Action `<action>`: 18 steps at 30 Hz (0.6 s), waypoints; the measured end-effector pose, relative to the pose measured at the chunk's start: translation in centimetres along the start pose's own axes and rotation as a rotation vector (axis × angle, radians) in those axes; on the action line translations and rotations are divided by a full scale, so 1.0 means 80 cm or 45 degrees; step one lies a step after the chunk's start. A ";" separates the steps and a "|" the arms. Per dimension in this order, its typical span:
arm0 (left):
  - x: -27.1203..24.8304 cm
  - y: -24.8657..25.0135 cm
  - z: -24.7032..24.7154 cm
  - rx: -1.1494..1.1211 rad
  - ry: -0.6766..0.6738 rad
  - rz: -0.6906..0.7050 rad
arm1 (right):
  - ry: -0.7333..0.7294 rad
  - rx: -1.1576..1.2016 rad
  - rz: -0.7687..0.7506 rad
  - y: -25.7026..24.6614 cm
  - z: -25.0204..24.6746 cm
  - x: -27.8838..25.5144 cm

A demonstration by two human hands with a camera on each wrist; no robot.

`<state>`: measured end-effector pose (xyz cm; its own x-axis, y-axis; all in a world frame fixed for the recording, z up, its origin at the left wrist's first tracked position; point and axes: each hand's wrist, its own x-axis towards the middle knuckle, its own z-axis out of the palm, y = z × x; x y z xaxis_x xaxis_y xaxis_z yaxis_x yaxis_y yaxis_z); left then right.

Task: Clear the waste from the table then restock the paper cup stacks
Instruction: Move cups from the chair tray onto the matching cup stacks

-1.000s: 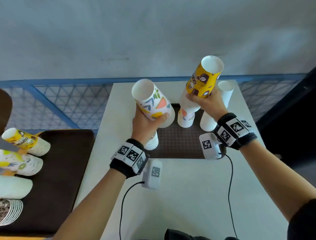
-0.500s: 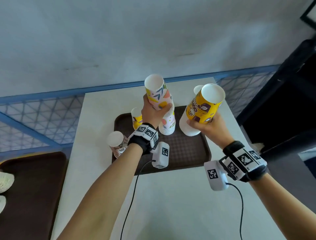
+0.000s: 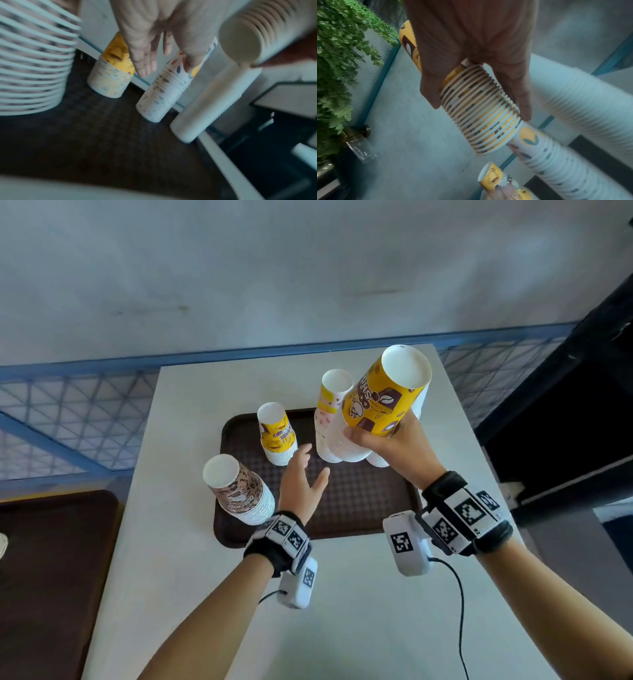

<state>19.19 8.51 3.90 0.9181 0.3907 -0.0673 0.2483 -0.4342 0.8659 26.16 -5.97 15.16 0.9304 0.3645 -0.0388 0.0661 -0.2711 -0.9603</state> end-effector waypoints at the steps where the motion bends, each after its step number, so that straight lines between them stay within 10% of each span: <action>1: -0.022 -0.013 -0.003 0.072 -0.047 0.045 | -0.021 0.025 -0.014 -0.005 0.009 0.006; 8: -0.156 -0.130 -0.029 0.750 -0.665 0.111 | -0.040 0.016 -0.052 -0.018 0.083 0.066; 18: -0.217 -0.169 -0.063 1.208 -0.752 -0.286 | -0.074 -0.062 -0.022 -0.005 0.154 0.108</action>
<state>-1.64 11.67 -4.14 0.7633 0.2028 -0.6134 0.3284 -0.9394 0.0980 29.72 8.28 11.84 0.9067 0.4199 -0.0399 0.1005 -0.3070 -0.9464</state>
